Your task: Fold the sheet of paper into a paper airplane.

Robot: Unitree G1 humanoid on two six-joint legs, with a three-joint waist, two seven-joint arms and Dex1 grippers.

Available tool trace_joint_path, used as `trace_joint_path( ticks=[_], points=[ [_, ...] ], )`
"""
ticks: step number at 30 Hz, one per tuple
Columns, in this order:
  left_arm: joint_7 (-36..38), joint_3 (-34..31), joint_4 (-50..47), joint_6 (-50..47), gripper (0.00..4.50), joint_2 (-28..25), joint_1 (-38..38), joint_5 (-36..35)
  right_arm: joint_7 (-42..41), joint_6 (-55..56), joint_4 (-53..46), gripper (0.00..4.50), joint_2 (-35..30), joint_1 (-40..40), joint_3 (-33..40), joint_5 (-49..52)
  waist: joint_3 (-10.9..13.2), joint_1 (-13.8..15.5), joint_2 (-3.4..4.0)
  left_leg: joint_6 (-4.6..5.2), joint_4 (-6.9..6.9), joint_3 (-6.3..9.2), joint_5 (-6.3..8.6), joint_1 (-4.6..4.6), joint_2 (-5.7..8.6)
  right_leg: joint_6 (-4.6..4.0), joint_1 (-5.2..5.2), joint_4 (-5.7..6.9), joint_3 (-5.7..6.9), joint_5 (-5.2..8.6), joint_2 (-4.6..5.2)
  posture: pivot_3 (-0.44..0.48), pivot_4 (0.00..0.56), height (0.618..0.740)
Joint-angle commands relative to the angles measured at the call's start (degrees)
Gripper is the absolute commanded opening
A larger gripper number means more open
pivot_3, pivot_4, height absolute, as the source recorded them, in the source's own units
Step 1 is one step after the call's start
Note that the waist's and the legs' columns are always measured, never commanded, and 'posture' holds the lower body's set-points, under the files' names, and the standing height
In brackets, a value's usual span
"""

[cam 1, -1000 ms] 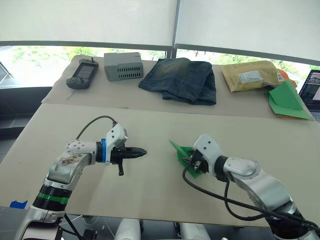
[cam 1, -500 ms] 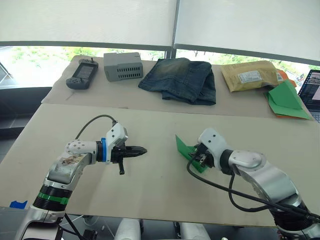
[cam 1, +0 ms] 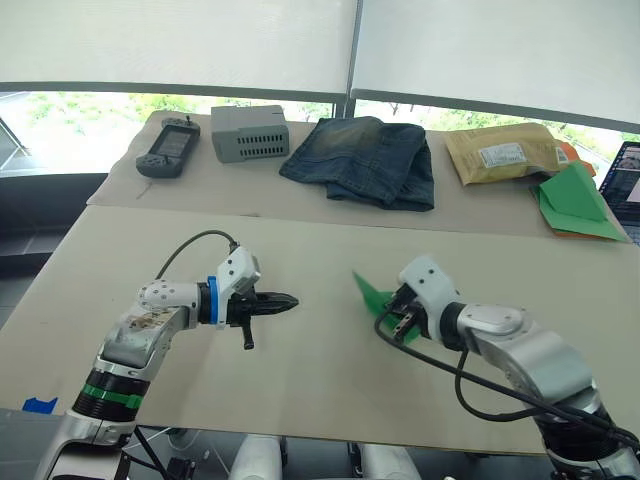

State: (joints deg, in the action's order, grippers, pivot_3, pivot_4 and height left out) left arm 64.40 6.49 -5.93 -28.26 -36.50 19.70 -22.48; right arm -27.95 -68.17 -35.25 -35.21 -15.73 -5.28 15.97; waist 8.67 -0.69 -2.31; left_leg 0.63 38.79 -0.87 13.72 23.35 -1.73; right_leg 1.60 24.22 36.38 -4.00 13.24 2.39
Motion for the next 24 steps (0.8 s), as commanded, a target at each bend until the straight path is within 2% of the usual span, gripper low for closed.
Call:
trace_joint_path(
  ticks=[1,4,7,11,15,24],
  points=[
    [0.6,0.4,-0.1,1.6,0.00,0.4,1.5,0.1,2.0,-1.1,0.9,0.01,-0.5,-0.6,10.1,0.1,0.0,0.0,0.00,0.00,0.00,-0.01,0.00,0.00,0.00,0.00,0.00,0.00,-0.01,0.00,0.00,0.000,0.150,0.734],
    [0.7,1.2,0.8,2.1,0.00,1.1,2.3,0.4,5.7,0.5,8.5,0.01,-0.8,-2.6,18.3,-1.8,0.0,-0.1,0.00,0.00,0.05,-0.02,0.00,-0.01,0.02,0.04,-0.03,0.00,-0.02,-0.03,0.01,0.000,0.150,0.734],
    [0.6,1.9,1.3,2.5,0.00,1.7,2.9,0.7,6.6,4.7,18.0,0.01,-2.1,-4.8,22.5,-2.8,0.0,-0.1,0.00,0.00,0.04,-0.06,0.00,-0.04,0.02,0.02,-0.03,0.00,-0.03,-0.04,0.00,0.000,0.150,0.734],
    [0.5,2.1,1.4,2.7,0.00,2.0,3.0,0.8,4.4,11.4,31.5,0.01,-4.8,-9.8,21.6,-3.3,0.0,-0.5,0.04,0.00,0.00,-0.12,0.00,-0.05,0.02,-0.01,-0.01,-0.01,-0.08,-0.06,-0.01,0.000,0.150,0.734],
    [-0.3,1.3,0.6,2.8,0.00,1.6,1.7,0.8,3.1,17.3,42.7,0.01,-4.7,-15.1,19.6,-4.1,0.0,-1.4,0.08,0.01,-0.04,-0.17,0.00,-0.05,0.01,-0.02,0.00,-0.01,-0.14,-0.07,-0.02,0.000,0.150,0.734],
    [-3.1,0.3,-3.0,1.5,0.00,1.6,-1.3,0.1,-0.2,22.8,52.8,0.01,-5.6,-16.2,15.4,-5.7,0.1,-1.5,0.14,0.04,-0.05,-0.14,0.02,0.03,0.05,0.02,-0.01,-0.08,-0.15,-0.11,0.05,0.000,0.150,0.734]
  ],
)
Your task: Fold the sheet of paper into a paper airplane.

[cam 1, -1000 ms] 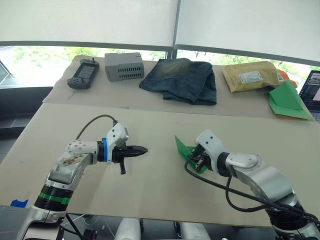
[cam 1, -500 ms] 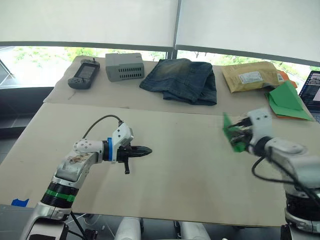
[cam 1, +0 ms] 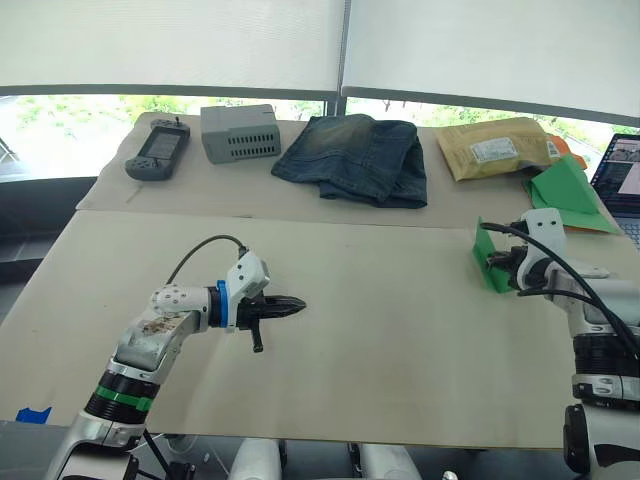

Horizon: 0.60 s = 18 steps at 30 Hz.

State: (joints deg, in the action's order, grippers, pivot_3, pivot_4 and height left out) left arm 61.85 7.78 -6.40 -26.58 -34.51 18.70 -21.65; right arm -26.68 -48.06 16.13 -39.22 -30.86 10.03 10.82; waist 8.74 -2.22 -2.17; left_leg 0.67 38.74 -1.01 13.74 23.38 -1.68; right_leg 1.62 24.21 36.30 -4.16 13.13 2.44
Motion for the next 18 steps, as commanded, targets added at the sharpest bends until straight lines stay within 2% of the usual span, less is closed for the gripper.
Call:
trace_joint_path(
  ticks=[1,3,6,8,13,16,18],
  points=[
    [-1.0,-0.8,-2.3,-0.1,0.00,-0.5,-0.2,-0.1,-1.7,2.9,2.0,0.01,-1.5,-1.1,0.3,-0.3,0.0,0.0,0.00,0.00,0.01,0.01,0.00,-0.02,-0.01,0.01,-0.04,-0.02,0.00,-0.01,0.00,0.000,0.150,0.734],
    [-1.6,-0.9,-1.9,-0.1,0.00,-0.4,0.2,0.1,-2.4,3.1,2.5,0.01,-1.5,-1.2,1.0,0.4,0.0,0.0,0.00,0.00,0.03,0.00,0.00,-0.03,-0.01,0.03,-0.06,-0.03,0.00,-0.02,0.00,0.000,0.150,0.734],
    [-1.6,-1.2,-1.5,-0.2,0.00,-0.3,0.9,-0.4,-3.5,2.2,1.5,1.01,-1.7,-1.5,2.8,2.3,0.0,0.0,0.00,0.00,0.04,0.00,0.00,-0.05,-0.01,0.03,-0.06,-0.02,0.00,-0.03,-0.02,0.000,0.150,0.734],
    [-1.5,-1.3,-1.2,-0.2,0.00,-0.5,1.3,-0.6,-5.1,2.3,-0.9,1.64,-3.5,-0.5,0.9,1.6,0.0,0.0,0.02,0.00,0.04,0.00,0.00,-0.05,-0.01,0.03,-0.05,0.00,0.00,-0.03,-0.02,0.000,0.150,0.734],
    [-0.4,-4.4,-1.1,-1.5,0.00,-2.1,1.4,-3.3,-9.3,-2.2,-17.7,3.38,-8.5,1.5,0.3,4.0,0.2,-0.1,0.32,0.00,0.02,0.00,0.00,0.03,-0.01,0.03,0.03,0.01,-0.01,-0.03,-0.01,0.000,0.150,0.734],
    [0.1,-6.6,-1.1,-2.3,0.00,-3.4,0.9,-4.8,-17.9,8.3,-28.1,4.39,-11.9,7.2,-2.2,4.6,0.2,-0.1,0.33,0.01,-0.01,0.03,0.01,0.03,-0.04,0.04,0.06,0.00,0.03,-0.02,-0.05,0.000,0.150,0.734],
    [0.4,-7.6,-1.1,-2.5,0.00,-4.0,0.3,-5.3,-20.0,10.6,-32.4,4.45,-10.6,9.9,-0.6,7.5,0.2,-0.1,0.32,0.02,-0.04,0.12,0.01,-0.01,-0.08,0.09,-0.02,-0.06,0.12,0.02,-0.10,0.000,0.150,0.734]
  ],
)
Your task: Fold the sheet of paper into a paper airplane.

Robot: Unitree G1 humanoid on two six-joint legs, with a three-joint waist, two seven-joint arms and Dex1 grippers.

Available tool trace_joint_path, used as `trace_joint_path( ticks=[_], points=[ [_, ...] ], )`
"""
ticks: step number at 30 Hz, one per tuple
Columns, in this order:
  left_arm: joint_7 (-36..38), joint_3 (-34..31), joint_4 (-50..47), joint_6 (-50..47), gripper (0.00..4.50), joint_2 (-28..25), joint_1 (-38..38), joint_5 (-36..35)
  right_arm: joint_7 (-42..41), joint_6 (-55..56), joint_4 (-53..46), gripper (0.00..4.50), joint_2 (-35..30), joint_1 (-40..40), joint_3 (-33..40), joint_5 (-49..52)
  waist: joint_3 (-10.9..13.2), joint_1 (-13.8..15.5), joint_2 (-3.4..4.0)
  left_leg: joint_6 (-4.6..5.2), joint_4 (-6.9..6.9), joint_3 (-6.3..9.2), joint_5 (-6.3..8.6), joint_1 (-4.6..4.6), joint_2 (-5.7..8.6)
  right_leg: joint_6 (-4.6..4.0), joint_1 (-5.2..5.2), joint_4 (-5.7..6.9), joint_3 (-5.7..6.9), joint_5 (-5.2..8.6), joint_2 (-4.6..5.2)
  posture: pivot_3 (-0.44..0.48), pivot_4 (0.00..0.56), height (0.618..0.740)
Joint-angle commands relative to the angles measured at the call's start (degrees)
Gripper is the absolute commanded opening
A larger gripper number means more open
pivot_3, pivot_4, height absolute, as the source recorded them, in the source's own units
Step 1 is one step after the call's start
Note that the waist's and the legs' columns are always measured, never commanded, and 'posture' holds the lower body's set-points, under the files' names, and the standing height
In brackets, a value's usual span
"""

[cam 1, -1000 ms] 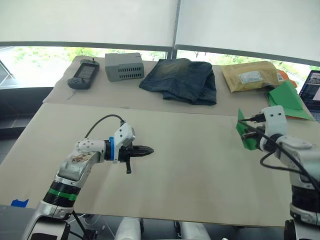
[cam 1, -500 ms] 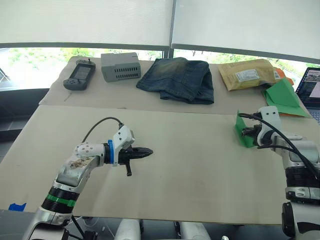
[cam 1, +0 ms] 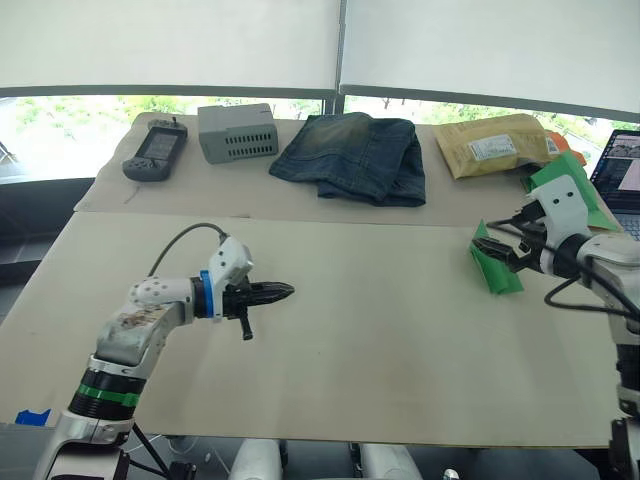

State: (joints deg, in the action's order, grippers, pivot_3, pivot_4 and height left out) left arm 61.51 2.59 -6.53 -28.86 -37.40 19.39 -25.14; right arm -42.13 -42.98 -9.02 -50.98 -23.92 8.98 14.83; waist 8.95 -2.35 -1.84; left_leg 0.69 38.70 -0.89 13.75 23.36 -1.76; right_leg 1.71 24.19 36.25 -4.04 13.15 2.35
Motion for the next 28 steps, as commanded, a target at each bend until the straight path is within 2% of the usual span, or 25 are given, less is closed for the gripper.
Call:
trace_joint_path(
  ticks=[1,3,4,7,11,17,28],
  points=[
    [0.6,-3.1,-1.2,-0.3,0.00,-1.7,-1.4,-1.9,-5.5,6.0,-10.5,4.45,2.8,4.9,2.2,6.5,0.0,0.0,-0.01,0.00,0.00,0.01,0.00,-0.01,-0.04,0.07,-0.01,-0.02,0.01,0.04,-0.03,0.000,0.150,0.734],
    [-0.4,-4.2,-1.1,-0.1,0.00,-2.6,-3.0,-1.3,-7.2,8.1,-15.2,4.45,4.8,9.0,4.2,9.8,0.0,0.0,-0.01,0.00,0.02,-0.03,0.00,0.01,-0.03,0.08,-0.01,-0.01,-0.05,0.04,-0.01,0.000,0.150,0.734],
    [-2.1,-4.8,-0.4,1.5,0.26,-2.9,-4.1,0.4,-8.0,8.8,-17.5,4.49,5.9,11.9,5.0,11.4,0.0,0.1,-0.01,0.00,0.04,-0.03,0.00,0.01,-0.04,0.06,-0.01,0.01,-0.07,0.03,0.02,0.000,0.150,0.734],
    [-3.6,-7.8,-1.1,2.1,1.20,-3.4,-8.3,0.1,-9.3,6.5,-21.5,4.50,8.7,19.5,7.5,17.9,0.0,0.3,-0.01,0.00,0.07,-0.02,0.00,0.02,-0.06,0.04,-0.02,0.01,-0.06,0.02,0.09,0.000,0.150,0.734],
    [-5.0,-11.0,-3.6,1.8,2.50,-3.9,-13.3,-1.0,-11.1,11.5,-21.3,4.50,8.6,27.9,6.8,15.2,0.0,0.9,-0.02,-0.01,0.12,-0.07,0.00,-0.01,-0.06,0.01,-0.03,0.00,-0.07,-0.01,0.17,0.000,0.150,0.734],
    [-7.8,-13.3,-7.3,1.9,4.49,-3.4,-18.6,-0.8,-9.8,16.7,-17.0,4.50,9.3,30.0,6.4,12.5,0.0,1.3,-0.02,-0.03,0.15,-0.37,-0.02,-0.27,-0.19,0.21,-0.07,0.04,-0.09,0.06,0.16,0.000,0.150,0.734],
    [-9.9,-12.3,-7.3,3.9,4.49,-2.6,-18.7,0.5,-8.9,19.8,-14.3,4.50,9.2,29.0,5.6,10.6,0.0,1.5,-0.02,-0.02,0.13,-0.43,-0.03,-0.22,-0.14,0.18,-0.02,0.07,-0.09,0.05,0.11,0.000,0.150,0.734]
  ],
)
